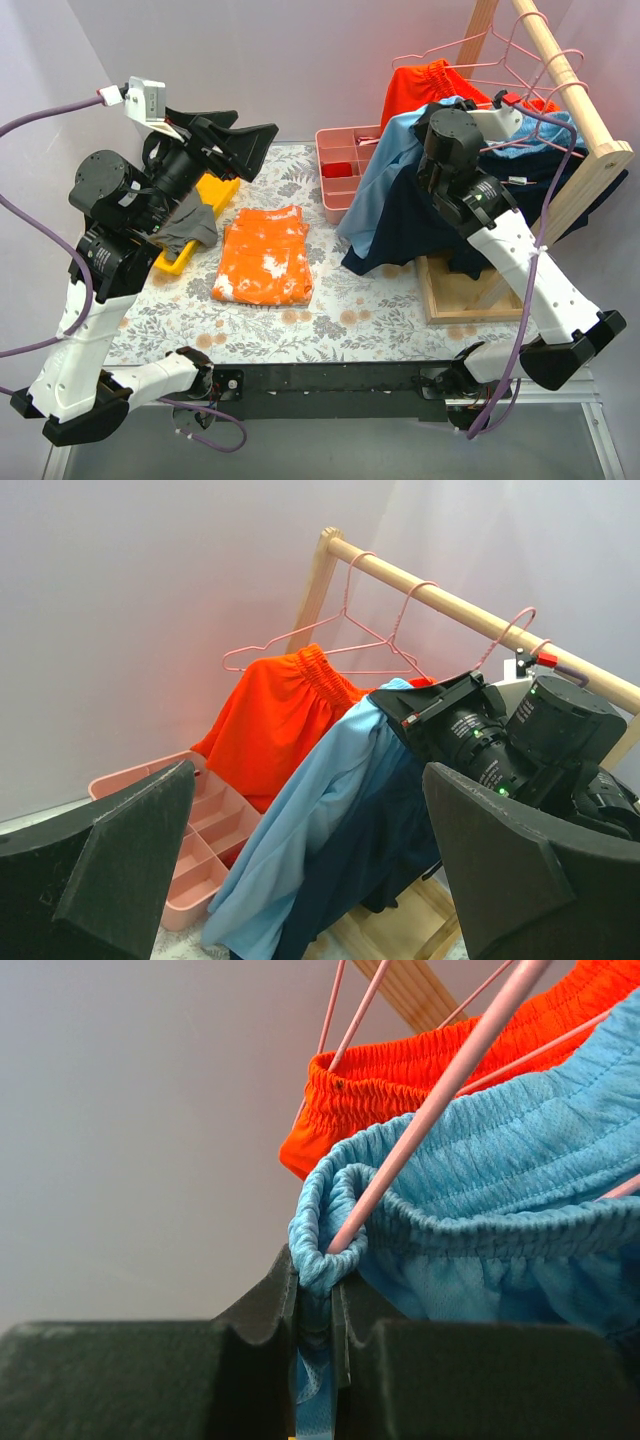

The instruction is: Place the shorts on the hanger

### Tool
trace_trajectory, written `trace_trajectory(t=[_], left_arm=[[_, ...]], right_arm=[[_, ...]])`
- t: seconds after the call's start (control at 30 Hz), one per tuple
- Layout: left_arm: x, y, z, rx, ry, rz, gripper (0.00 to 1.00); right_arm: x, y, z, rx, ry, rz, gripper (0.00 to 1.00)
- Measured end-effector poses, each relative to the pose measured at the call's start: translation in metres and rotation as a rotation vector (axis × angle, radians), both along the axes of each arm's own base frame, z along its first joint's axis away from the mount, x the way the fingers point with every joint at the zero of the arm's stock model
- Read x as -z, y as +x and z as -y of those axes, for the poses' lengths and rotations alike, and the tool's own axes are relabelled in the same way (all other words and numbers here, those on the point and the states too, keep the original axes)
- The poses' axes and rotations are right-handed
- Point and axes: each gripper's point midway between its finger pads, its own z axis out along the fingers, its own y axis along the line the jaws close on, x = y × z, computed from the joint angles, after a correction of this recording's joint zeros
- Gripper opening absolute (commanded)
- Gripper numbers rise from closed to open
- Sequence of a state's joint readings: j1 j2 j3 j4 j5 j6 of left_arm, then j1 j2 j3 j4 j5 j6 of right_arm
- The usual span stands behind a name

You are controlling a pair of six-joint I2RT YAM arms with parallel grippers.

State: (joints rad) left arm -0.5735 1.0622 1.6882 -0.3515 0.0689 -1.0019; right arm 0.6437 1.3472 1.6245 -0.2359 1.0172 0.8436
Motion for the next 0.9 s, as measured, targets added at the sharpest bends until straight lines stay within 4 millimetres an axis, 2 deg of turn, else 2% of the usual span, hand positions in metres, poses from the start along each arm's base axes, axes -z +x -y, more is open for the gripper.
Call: trace_trajectory(t=[0.3, 0.37, 0.4, 0.47, 0.53, 0.57, 0.67, 0.9], left_arm=[[0.004, 0.001, 0.001, 0.001, 0.005, -0.008, 0.98], [0.004, 0.001, 0.001, 0.003, 0.006, -0.008, 0.98], [0.004, 0.001, 0.001, 0.003, 0.006, -0.008, 0.98], [0.005, 0.001, 0.002, 0.005, 0.007, -0.009, 0.98], [0.007, 0.001, 0.002, 0.006, 0.01, -0.011, 0.98], [0.008, 0.001, 0.002, 0.006, 0.011, -0.014, 0.98], [0.015, 0.002, 0.002, 0.006, 0.016, -0.022, 0.98], [0.041, 0.009, 0.008, 0.011, 0.027, -0.075, 0.98]], right_arm=[[0.001, -0.003, 0.003, 0.003, 0.03, 0.005, 0.01], [0.003, -0.003, 0.002, 0.0, 0.028, -0.003, 0.13], [0.004, -0.003, 0.001, -0.003, 0.026, -0.008, 0.3], [0.006, -0.003, -0.001, -0.02, 0.022, -0.016, 0.5], [0.007, -0.004, -0.005, -0.048, 0.015, -0.023, 0.57], [0.008, -0.005, -0.007, -0.068, 0.008, -0.03, 0.64], [0.006, -0.012, -0.014, -0.136, 0.003, -0.038, 0.73], [-0.002, -0.048, -0.02, -0.309, 0.021, -0.01, 0.82]])
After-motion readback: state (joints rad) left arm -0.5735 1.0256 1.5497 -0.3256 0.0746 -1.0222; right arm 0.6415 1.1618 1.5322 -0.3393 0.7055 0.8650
